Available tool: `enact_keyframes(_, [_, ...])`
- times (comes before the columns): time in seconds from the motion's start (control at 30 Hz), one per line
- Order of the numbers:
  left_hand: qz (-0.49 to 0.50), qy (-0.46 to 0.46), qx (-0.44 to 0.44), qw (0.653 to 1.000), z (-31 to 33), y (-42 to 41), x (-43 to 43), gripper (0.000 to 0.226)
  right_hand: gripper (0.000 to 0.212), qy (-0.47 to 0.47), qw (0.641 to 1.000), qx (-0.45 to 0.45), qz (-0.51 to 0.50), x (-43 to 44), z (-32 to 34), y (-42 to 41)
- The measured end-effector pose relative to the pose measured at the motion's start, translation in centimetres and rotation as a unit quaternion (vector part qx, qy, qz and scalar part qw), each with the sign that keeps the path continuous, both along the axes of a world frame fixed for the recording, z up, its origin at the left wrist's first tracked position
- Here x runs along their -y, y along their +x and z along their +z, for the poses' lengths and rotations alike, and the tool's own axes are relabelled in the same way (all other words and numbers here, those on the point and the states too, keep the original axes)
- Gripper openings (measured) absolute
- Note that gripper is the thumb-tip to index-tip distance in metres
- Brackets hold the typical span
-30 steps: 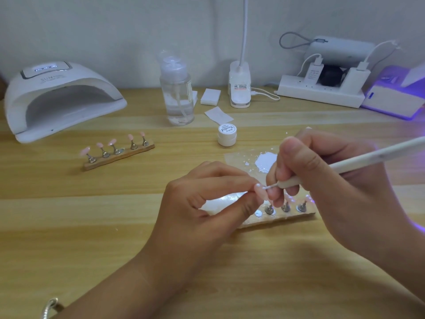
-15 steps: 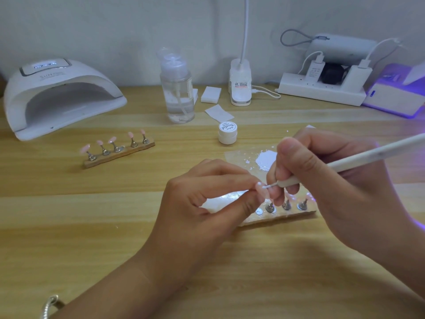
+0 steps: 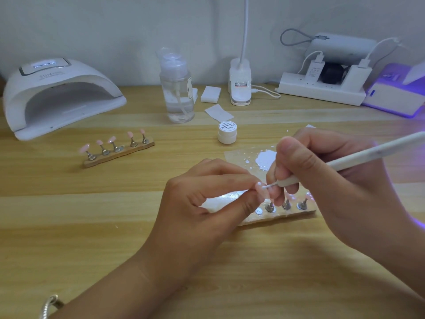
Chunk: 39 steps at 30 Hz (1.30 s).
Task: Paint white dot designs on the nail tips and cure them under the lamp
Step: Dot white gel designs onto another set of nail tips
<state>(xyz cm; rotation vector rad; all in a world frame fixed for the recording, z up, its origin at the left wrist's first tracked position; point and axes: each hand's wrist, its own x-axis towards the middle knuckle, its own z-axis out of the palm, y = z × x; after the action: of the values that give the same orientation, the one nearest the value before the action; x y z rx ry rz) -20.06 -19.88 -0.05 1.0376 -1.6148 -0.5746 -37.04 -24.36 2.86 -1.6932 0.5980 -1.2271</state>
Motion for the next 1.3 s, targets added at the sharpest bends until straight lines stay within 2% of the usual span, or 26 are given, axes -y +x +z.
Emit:
enact_keyframes(0.2, [0.002,0.006,-0.01,1.0,-0.1,0.0,0.0,0.008,0.033,0.014,0.999,0.052,0.004,0.8,1.0,-0.2])
enact_keyframes(0.37, [0.005,0.013,-0.025,1.0,0.1,-0.1,0.0,0.006,0.03,0.001,0.997,0.066,-0.043,2.3,1.9,-1.1])
enact_keyframes(0.43, [0.006,0.013,-0.03,0.999,0.1,-0.1,-0.1,0.006,0.03,-0.009,0.995,0.017,-0.097,2.9,2.0,-1.6])
enact_keyframes(0.5, [0.005,0.016,-0.037,0.999,0.1,-0.1,-0.1,0.006,0.035,-0.017,0.985,-0.081,-0.154,3.6,1.7,-2.1])
enact_keyframes(0.6, [0.006,0.021,-0.043,0.999,0.1,-0.1,-0.1,0.006,0.04,-0.009,0.955,-0.229,-0.188,4.7,0.4,-3.0])
enact_keyframes(0.67, [0.005,0.022,-0.039,0.999,0.1,0.0,-0.1,0.007,0.041,0.025,0.949,-0.255,-0.184,5.1,-0.6,-3.1])
enact_keyframes(0.83, [0.016,0.022,-0.017,1.0,0.2,0.0,-0.1,0.009,0.04,0.059,0.952,-0.248,-0.172,5.5,-1.6,-3.4])
enact_keyframes(1.03, [0.019,0.02,-0.005,1.0,0.1,0.0,-0.1,0.009,0.038,0.045,0.942,-0.276,-0.187,5.9,-2.0,-3.7])
enact_keyframes(1.2, [0.023,0.015,-0.003,1.0,0.3,0.0,-0.1,0.01,0.037,-0.003,0.958,-0.185,-0.217,5.2,-0.4,-3.3])
enact_keyframes(1.3, [0.031,0.0,0.012,0.999,0.2,-0.1,0.1,0.01,0.034,-0.02,0.978,-0.126,-0.165,3.8,1.2,-2.5])
